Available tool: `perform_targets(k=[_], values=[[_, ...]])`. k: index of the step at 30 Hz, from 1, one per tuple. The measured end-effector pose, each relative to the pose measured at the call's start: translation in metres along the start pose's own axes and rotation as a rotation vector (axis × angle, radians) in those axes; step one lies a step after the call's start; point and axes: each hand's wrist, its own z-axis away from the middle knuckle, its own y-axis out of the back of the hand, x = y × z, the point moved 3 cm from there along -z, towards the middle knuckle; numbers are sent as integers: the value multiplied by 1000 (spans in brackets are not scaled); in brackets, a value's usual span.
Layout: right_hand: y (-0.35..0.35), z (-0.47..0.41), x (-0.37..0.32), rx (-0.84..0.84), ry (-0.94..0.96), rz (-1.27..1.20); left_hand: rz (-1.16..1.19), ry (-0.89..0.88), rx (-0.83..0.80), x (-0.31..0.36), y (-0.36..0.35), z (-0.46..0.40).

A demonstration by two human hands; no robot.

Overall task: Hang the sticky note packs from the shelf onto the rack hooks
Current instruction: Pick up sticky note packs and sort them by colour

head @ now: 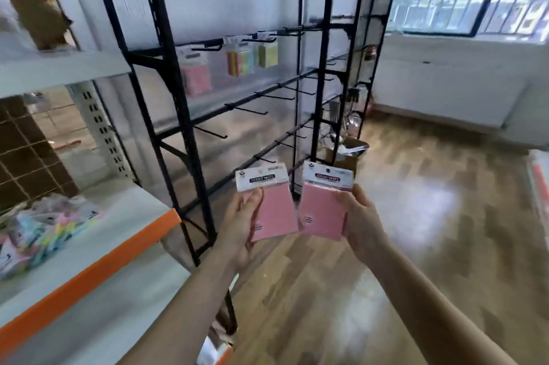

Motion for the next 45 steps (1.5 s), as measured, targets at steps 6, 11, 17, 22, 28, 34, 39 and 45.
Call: perform_targets(k=[6,11,17,22,28,34,39,45], values=[[59,-21,-25,147,76,-39,-22,35,7,-18,-60,-36],[94,-54,-30,315,58,-14,-46,19,2,-19,-94,-74],[110,-122,-42,328,72,76,-101,-1,-75,-14,-148,-136],[106,-202,-61,290,117,176,-74,-72,-120,5,-179,-203],[58,-298,-86,99,185,261,-182,-191,-74,40,-177,-279],[-13,-355,-72,-194,235,383,-279,-299,33,74,-151,-306],[-72,-375,-65,-381,310,381,-346,-341,146,101,-119,-310],[-144,-390,-82,-687,413,300,-229,-436,372,130,-88,-294]])
